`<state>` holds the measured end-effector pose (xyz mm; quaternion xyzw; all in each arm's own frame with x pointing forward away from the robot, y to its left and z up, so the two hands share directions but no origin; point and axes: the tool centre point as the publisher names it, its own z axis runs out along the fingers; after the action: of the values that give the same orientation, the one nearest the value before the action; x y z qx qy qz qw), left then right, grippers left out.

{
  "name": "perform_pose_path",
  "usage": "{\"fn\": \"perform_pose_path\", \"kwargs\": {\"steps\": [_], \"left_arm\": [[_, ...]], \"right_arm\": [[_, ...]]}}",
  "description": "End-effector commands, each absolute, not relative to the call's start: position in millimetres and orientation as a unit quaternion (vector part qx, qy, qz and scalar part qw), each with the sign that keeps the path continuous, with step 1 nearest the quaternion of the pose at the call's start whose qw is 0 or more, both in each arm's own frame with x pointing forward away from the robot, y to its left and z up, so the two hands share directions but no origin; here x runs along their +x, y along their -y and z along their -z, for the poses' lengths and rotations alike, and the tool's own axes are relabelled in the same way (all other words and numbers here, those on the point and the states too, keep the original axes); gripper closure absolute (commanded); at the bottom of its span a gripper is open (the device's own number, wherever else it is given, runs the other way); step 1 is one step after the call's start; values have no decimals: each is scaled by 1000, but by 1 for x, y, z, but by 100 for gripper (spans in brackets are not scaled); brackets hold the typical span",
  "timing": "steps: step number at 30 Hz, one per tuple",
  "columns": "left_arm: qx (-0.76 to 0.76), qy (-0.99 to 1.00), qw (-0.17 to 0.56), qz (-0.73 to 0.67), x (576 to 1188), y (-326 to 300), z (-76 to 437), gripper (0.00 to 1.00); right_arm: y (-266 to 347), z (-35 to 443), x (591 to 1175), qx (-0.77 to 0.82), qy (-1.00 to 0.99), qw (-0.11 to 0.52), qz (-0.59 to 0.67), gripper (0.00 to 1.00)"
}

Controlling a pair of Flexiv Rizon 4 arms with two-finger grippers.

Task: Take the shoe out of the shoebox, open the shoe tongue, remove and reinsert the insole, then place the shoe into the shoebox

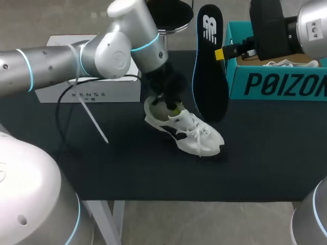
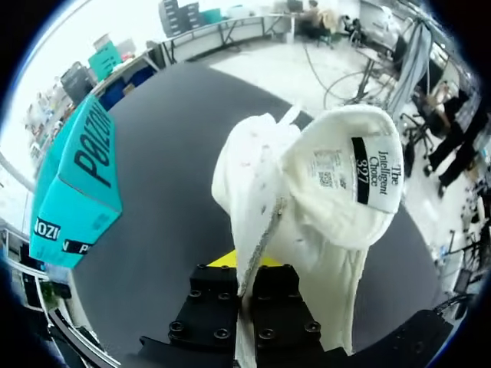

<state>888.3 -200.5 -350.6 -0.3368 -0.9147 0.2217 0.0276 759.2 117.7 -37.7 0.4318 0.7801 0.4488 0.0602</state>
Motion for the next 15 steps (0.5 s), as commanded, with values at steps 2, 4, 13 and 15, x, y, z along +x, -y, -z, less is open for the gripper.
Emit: {"fn": "perform_pose_path", "kwargs": {"steps": [2,4,13,15], "left_arm": [[-359,884,119,-275,905,185,324,100],[-353,870,157,-307,906,183,318,100],[-464,830,163,-264,909,184,320,100],[-489,817,161,-259,904,188,323,100]], "right_arm": [[-121,39,762,433,-780,60,-448,100],[-121,39,762,433,-780,60,-448,100],[-121,39,762,433,-780,60,-448,100],[-121,39,762,433,-780,60,-448,100]]}}
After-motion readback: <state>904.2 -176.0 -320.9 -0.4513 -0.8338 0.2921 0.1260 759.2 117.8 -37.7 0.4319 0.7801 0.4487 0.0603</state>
